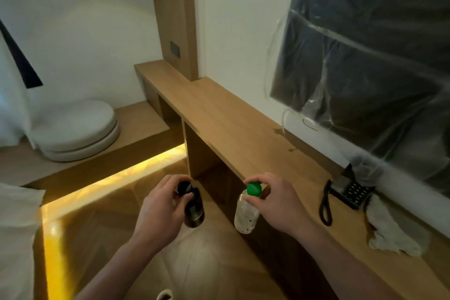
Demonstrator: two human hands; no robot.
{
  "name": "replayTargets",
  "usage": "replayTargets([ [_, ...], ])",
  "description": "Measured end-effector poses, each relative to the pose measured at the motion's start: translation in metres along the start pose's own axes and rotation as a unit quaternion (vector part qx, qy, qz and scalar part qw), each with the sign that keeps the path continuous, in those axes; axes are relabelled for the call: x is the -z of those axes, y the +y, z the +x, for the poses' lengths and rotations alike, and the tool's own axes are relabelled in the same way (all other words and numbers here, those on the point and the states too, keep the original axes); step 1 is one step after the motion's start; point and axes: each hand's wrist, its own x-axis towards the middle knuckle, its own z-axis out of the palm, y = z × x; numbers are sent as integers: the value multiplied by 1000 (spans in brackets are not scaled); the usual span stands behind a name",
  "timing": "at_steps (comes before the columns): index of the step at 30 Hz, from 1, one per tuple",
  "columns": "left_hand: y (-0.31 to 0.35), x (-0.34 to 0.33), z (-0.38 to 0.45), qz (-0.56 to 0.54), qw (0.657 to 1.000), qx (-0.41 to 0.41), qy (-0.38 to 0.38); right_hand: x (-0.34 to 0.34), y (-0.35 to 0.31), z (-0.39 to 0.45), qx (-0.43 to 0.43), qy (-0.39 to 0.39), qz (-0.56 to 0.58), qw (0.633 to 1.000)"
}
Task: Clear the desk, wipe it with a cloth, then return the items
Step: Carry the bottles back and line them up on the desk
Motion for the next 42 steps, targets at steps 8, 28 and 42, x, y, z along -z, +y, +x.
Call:
replayTargets([
  [8,-76,42,134,13,1000,-6,2,-51,-36,132,-8,26,20,999],
  [28,-204,96,419,21,998,-41,-50,-116,-99,402,-63,69,29,995],
  [42,-257,90,653,65,992,-67,-81,-124,-89,631,-91,80,62,991],
])
